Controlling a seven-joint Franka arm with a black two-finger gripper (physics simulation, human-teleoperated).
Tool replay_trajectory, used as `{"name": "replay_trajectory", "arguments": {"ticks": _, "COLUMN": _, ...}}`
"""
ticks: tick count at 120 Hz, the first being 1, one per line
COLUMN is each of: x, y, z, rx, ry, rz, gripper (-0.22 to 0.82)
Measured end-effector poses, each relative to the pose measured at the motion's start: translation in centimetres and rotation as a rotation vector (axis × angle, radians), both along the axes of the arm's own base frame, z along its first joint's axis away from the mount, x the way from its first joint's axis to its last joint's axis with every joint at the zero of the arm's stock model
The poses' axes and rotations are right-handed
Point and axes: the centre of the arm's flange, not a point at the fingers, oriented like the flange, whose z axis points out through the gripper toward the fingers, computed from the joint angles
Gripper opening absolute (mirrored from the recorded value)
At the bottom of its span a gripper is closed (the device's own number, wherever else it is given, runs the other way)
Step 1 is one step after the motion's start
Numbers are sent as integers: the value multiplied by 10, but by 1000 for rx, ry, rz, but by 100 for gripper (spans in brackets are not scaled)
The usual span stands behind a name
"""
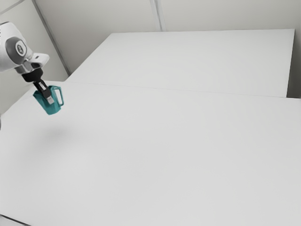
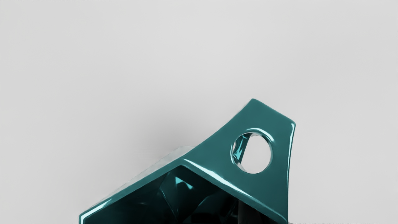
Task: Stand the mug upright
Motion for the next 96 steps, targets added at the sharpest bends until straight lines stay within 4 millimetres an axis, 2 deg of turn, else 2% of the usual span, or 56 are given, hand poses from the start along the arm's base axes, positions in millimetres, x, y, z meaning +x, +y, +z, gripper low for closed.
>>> {"name": "replay_trajectory", "arguments": {"ticks": 14, "x": -7, "y": -36, "z": 3, "rx": 35, "ry": 2, "rz": 4, "gripper": -17}}
{"name": "replay_trajectory", "arguments": {"ticks": 30, "x": -20, "y": -61, "z": 10, "rx": 69, "ry": -10, "rz": 32, "gripper": -17}}
{"name": "replay_trajectory", "arguments": {"ticks": 69, "x": -32, "y": -133, "z": -3, "rx": 98, "ry": -30, "rz": 68, "gripper": -17}}
{"name": "replay_trajectory", "arguments": {"ticks": 96, "x": -39, "y": -171, "z": -12, "rx": 122, "ry": -26, "rz": 102, "gripper": -17}}
